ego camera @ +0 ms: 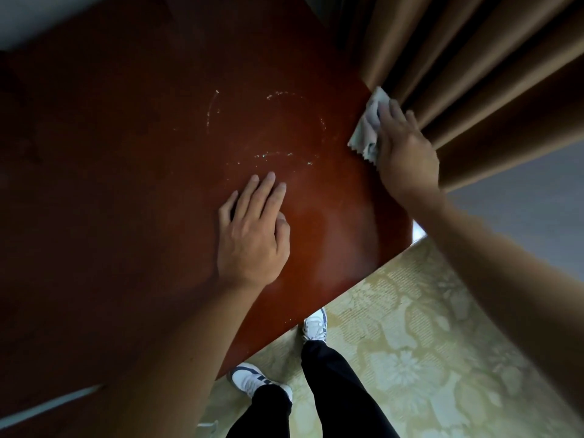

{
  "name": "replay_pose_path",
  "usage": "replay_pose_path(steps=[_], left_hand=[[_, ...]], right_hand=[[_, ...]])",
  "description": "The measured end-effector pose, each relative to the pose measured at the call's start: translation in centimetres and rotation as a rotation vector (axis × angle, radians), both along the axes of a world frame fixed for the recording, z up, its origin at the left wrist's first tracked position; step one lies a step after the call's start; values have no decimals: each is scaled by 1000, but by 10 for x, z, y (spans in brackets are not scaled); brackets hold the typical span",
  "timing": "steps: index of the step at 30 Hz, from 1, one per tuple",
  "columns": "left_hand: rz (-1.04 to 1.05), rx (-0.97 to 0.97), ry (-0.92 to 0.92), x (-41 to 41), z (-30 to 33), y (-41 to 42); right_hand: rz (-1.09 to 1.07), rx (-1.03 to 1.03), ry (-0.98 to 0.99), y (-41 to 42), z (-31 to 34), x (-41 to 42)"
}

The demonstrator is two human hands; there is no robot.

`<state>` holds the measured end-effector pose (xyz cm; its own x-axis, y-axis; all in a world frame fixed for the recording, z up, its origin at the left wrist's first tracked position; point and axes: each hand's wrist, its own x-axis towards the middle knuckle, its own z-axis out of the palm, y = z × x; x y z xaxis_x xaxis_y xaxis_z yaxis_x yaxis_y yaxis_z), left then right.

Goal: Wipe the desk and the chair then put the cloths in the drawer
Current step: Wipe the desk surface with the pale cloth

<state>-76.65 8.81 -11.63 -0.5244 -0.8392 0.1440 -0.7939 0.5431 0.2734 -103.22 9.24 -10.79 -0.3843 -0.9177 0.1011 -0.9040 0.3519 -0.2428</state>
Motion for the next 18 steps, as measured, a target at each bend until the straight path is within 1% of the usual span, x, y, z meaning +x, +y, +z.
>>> replay_pose_path(steps=[2, 5, 6, 8, 9, 11, 13, 14, 16, 18], left_hand=[[-4, 0, 6, 0, 0, 0], [1, -8, 10, -1, 0, 0], [4, -5, 5, 0, 0, -1], [3, 5, 5, -1, 1, 0], [1, 8, 3, 0, 1, -1], [0, 9, -6, 0, 0, 0], [-1, 4, -4, 0, -1, 0], [-1, 2, -3, 0, -2, 0], [6, 1, -6, 0, -1, 0], [5, 0, -8, -1, -1, -1]], right_hand=[[3, -10, 29, 20, -5, 19], [72, -4, -61, 78, -15, 61], [93, -4, -68, 84, -16, 63], [147, -4, -14, 68, -10, 42], [133, -15, 4, 51, -8, 26], [6, 2, -40, 14, -3, -3], [-77, 32, -122, -5, -1, -7], [-58, 22, -93, -5, -1, 1], [98, -5, -23, 12, -8, 25], [231, -18, -14, 49, -13, 70]])
